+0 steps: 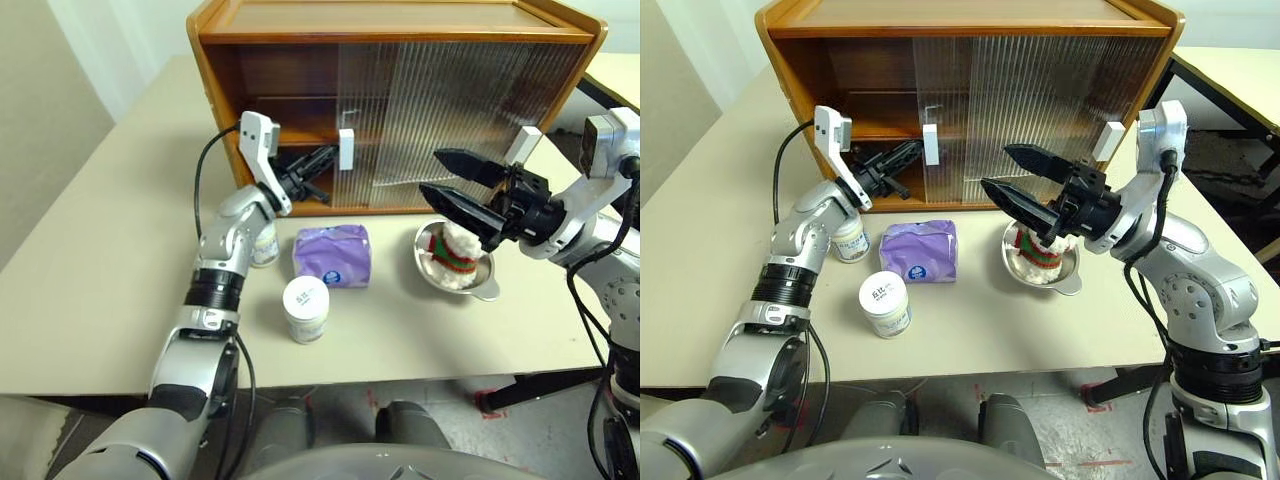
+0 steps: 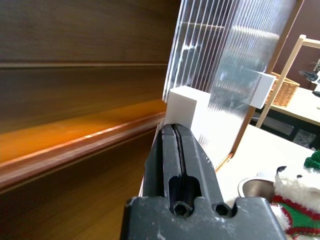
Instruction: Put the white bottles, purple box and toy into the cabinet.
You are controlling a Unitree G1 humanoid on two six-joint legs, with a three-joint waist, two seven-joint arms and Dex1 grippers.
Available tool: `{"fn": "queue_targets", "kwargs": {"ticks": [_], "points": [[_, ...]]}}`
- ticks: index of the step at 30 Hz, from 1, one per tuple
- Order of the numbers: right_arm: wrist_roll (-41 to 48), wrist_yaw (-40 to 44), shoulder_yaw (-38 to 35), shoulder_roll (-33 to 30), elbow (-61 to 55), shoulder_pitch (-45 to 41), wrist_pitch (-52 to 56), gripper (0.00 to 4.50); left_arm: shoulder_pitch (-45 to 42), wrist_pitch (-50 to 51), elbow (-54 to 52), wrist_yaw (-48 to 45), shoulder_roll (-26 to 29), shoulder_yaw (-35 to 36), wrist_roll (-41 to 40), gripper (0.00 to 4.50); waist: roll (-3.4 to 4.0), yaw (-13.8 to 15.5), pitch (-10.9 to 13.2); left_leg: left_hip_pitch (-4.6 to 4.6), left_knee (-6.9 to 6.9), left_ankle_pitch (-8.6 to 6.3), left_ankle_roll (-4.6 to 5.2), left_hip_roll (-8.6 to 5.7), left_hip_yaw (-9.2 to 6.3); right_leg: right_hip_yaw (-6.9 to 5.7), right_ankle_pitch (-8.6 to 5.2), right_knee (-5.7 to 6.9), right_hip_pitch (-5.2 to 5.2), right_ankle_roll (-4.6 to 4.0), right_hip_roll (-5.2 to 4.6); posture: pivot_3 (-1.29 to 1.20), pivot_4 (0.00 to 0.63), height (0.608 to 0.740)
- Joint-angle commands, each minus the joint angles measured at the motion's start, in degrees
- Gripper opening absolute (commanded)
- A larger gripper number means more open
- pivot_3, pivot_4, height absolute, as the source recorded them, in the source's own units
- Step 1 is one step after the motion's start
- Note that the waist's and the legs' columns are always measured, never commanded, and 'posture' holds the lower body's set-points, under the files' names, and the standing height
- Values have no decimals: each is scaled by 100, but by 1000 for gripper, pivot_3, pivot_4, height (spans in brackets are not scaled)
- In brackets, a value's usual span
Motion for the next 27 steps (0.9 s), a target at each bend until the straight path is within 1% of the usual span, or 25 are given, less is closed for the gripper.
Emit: {"fn": "queue_targets", "kwargs": {"ticks": [1,9,16,22,27], "points": [[89,-64,-105,-32,-138,42,55,4500,-188,-162,294,-74,-66,-31,125,27,0,-17,0,0,3,0,0,4,0,0,0,0,0,0,4,-72,0,740],[125,-141,-134,-54,-213,88,59,4500,-470,-406,798,-164,-274,-56,224,27,0,-134,0,-5,29,-1,-2,8,5,11,0,1,4,3,7,-89,0,740],[116,-166,-151,-37,-243,171,29,4500,-623,-612,1139,-204,-421,-39,329,27,0,-178,0,-3,33,-2,-3,10,7,15,2,3,4,6,11,-94,0,740],[84,-146,-140,-27,-200,192,11,4500,-534,-621,1074,-229,-356,4,337,27,0,-191,0,-4,32,-2,-3,10,7,17,3,2,4,7,11,-86,0,740],[-3,-66,-114,-41,-97,225,-33,4500,-357,-490,636,-179,-277,62,239,27,0,-213,0,-3,32,-2,-3,11,7,18,3,4,4,7,11,-73,0,740]]}}
